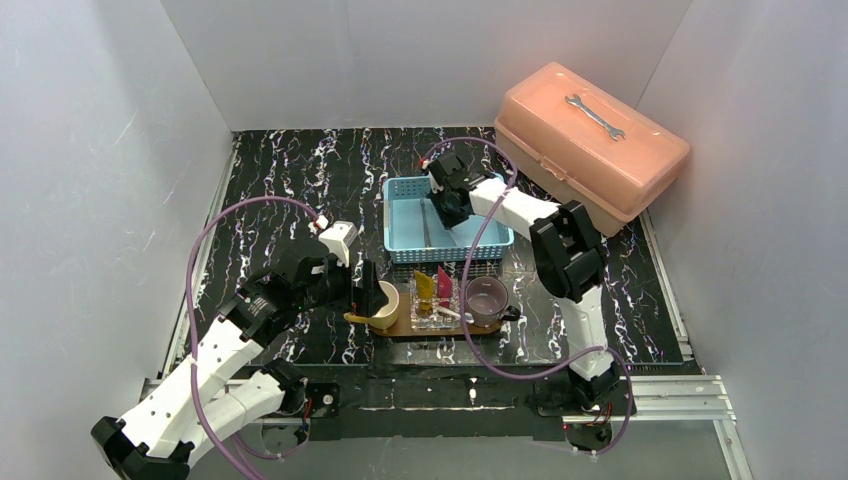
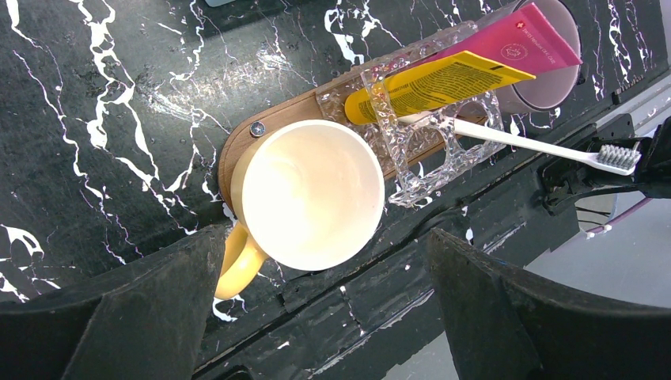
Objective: Prepare toiletry sets of a toothbrush and toothpaste on the tray
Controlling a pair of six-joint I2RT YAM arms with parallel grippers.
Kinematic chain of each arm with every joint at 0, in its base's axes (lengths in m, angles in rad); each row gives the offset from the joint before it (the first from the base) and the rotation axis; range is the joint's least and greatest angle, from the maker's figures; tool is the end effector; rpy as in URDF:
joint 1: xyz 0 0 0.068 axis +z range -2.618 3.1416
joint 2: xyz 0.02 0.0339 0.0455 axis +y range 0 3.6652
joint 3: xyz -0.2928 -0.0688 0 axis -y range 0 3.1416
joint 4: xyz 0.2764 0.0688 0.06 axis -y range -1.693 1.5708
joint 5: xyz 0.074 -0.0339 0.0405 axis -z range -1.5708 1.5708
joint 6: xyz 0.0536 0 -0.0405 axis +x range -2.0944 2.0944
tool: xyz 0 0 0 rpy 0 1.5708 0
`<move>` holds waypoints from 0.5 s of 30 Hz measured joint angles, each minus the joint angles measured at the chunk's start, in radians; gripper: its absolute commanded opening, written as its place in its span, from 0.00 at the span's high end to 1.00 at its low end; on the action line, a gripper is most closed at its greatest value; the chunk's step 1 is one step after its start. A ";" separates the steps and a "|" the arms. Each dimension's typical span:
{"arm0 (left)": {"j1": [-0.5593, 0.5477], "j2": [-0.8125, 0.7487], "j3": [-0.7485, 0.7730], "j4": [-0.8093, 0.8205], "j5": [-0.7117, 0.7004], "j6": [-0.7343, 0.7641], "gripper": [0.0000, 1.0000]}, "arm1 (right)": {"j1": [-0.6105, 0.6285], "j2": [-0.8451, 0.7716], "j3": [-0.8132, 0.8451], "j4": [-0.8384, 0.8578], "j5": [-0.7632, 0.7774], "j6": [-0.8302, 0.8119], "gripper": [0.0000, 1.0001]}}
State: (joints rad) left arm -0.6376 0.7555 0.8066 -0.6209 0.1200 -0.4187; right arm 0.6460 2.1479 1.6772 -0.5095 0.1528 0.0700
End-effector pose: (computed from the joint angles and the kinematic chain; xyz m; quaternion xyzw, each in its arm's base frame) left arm 0.1464 -0.1164 0.3197 0.1243 0.8674 -0.2868 0.3872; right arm 0.4233 0.3089 0.1815 -0.2497 0.9209 0.0333 0.2974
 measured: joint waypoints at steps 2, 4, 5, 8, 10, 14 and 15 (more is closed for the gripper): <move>0.000 0.000 0.000 0.000 0.000 0.000 0.02 | 0.000 -0.029 -0.010 -0.011 0.002 -0.002 0.99; 0.000 0.002 0.005 -0.003 0.000 0.001 0.02 | 0.000 -0.062 -0.014 -0.012 0.003 -0.004 0.99; 0.000 0.006 0.012 -0.006 0.000 0.003 0.02 | 0.000 -0.083 -0.019 -0.011 0.005 -0.007 0.99; 0.000 0.019 0.044 -0.008 0.000 0.009 0.02 | 0.000 -0.139 -0.023 -0.012 0.006 -0.017 0.99; 0.000 0.029 0.072 -0.010 0.000 0.016 0.02 | 0.000 -0.174 -0.023 -0.012 0.007 -0.023 0.99; 0.000 0.047 0.138 -0.018 -0.005 0.035 0.02 | 0.000 -0.239 -0.024 -0.013 0.010 -0.031 0.99; 0.000 0.050 0.153 -0.021 -0.006 0.041 0.02 | 0.000 -0.259 -0.024 -0.013 0.009 -0.033 0.99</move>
State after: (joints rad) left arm -0.6376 0.8055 0.9600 -0.6422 0.1139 -0.3779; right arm 0.6460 1.8889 1.6527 -0.5228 0.1616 0.0368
